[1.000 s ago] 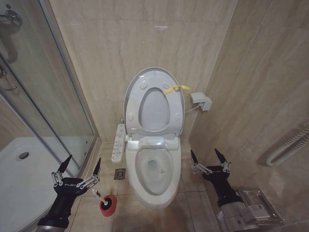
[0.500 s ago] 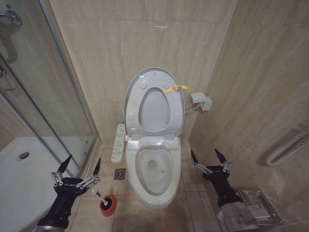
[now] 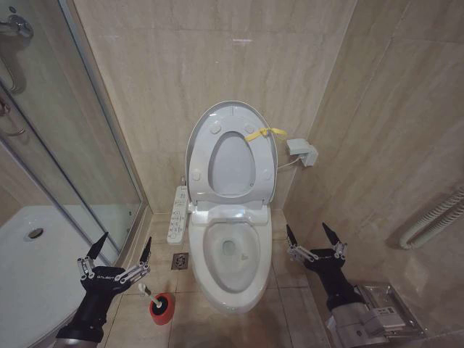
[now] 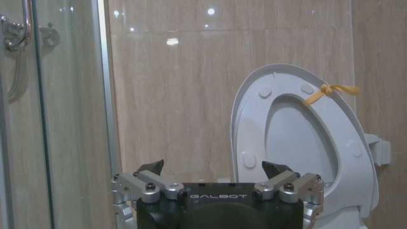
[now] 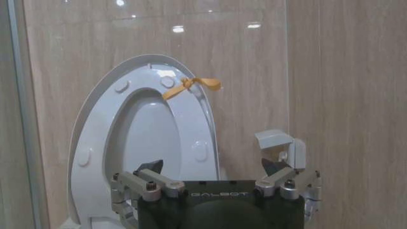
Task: Open the toilet lid, clean the toilet bowl with a toilet brush, close the toilet lid, and flush.
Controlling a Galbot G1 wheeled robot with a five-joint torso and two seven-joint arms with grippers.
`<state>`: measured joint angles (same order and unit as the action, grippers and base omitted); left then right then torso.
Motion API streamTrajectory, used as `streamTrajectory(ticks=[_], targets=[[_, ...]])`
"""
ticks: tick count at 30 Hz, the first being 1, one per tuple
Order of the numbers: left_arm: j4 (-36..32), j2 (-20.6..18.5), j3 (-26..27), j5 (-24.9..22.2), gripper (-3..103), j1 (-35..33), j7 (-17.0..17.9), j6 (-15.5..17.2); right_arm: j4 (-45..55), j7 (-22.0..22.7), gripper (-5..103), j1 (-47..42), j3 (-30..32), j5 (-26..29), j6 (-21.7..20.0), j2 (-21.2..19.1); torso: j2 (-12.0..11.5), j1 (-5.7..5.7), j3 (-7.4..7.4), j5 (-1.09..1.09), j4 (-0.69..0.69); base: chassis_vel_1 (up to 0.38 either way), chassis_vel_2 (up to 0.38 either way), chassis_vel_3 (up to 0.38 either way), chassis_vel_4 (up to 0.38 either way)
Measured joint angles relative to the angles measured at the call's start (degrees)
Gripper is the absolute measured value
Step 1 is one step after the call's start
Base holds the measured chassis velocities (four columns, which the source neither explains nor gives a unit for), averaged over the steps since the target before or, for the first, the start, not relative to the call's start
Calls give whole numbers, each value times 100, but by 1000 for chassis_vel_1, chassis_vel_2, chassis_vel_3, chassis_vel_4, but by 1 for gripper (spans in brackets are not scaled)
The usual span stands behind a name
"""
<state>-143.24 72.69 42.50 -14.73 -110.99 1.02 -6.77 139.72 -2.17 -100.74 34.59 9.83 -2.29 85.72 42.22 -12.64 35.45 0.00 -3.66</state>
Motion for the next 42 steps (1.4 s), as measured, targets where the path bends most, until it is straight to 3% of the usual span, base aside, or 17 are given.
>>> streamTrajectory(ticks=[30, 34, 35, 39, 40, 42], targets=[[10, 46, -12, 29, 100, 24, 0, 41, 0, 0, 100, 0, 0, 0, 0, 0, 0, 0, 0, 0, 0, 0, 0, 0, 0], [249, 663, -216, 495, 100, 376, -12, 648, 0, 0, 100, 0, 0, 0, 0, 0, 0, 0, 0, 0, 0, 0, 0, 0, 0], [249, 663, -216, 495, 100, 376, -12, 648, 0, 0, 100, 0, 0, 0, 0, 0, 0, 0, 0, 0, 0, 0, 0, 0, 0], [605, 1571, -519, 1190, 100, 891, -47, 1551, 0, 0, 100, 0, 0, 0, 0, -1, 0, 0, 0, 2, 0, 0, 0, 0, 0], [605, 1571, -519, 1190, 100, 891, -47, 1551, 0, 0, 100, 0, 0, 0, 0, -1, 0, 0, 0, 2, 0, 0, 0, 0, 0], [736, 1911, -639, 1446, 100, 1086, -62, 1886, -1, 0, 100, 0, 0, 0, 0, -1, 0, 0, 0, -1, 0, 0, 0, 0, 0]])
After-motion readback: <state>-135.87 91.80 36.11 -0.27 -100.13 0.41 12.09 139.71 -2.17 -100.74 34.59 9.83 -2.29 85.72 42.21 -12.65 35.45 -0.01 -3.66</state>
